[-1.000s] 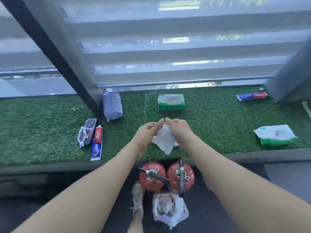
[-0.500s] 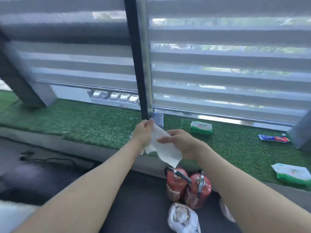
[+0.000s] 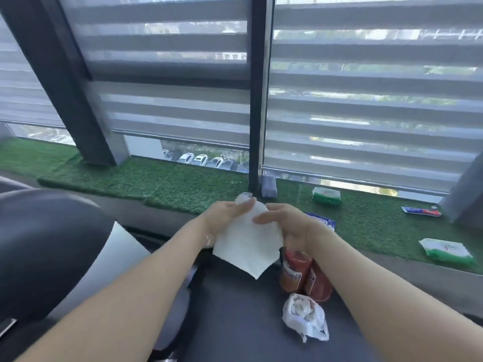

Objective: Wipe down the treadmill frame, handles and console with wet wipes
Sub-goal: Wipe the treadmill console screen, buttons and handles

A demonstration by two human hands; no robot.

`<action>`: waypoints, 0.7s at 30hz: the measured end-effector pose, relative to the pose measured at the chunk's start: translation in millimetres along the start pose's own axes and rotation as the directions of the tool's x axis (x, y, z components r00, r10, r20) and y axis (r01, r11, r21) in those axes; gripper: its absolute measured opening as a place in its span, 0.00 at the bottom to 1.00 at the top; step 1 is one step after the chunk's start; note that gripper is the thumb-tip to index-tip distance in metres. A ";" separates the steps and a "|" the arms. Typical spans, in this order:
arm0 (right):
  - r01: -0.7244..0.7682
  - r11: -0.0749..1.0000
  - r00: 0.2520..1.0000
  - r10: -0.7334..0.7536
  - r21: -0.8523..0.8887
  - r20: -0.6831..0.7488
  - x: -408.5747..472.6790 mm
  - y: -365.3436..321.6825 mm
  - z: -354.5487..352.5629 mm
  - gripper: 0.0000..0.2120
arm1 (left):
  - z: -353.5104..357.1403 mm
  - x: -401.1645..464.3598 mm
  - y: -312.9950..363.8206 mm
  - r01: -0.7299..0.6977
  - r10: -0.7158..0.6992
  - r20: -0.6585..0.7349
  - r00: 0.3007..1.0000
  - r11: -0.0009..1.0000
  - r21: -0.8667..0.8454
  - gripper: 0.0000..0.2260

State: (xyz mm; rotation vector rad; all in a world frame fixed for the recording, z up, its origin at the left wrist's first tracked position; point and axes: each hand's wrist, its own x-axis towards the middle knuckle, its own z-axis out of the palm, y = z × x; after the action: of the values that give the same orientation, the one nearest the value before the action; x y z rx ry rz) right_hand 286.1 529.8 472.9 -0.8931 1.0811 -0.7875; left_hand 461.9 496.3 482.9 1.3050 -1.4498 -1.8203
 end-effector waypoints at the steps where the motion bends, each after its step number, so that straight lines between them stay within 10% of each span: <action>1: -0.020 0.994 1.000 0.018 -0.110 -0.020 -9.6 -0.8 6.8 0.13 | -0.9 -19.0 -1.8 0.002 -0.002 0.012 1.000 1.000 0.000 0.18; 6: -0.057 0.915 0.998 0.036 -0.400 -0.060 -49.9 3.8 57.9 0.14 | -15.4 -107.7 -25.0 -0.026 0.028 -0.187 0.982 1.000 0.014 0.07; 13: -0.025 0.999 1.000 0.025 0.024 -0.018 -89.5 67.7 154.7 0.04 | -24.4 -236.6 -95.2 -0.059 -0.001 -0.518 0.855 0.993 -0.099 0.09; 21: -0.183 0.981 0.982 0.185 0.069 -0.025 -164.5 112.3 293.8 0.15 | -32.2 -402.6 -154.7 -0.177 -0.178 -0.660 0.730 0.883 -0.434 0.12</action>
State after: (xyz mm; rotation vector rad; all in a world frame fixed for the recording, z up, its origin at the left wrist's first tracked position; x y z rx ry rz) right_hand 531.4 785.2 498.4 -0.7155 1.1412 -0.6808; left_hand 696.0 859.7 494.5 1.4724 -0.5464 -1.3157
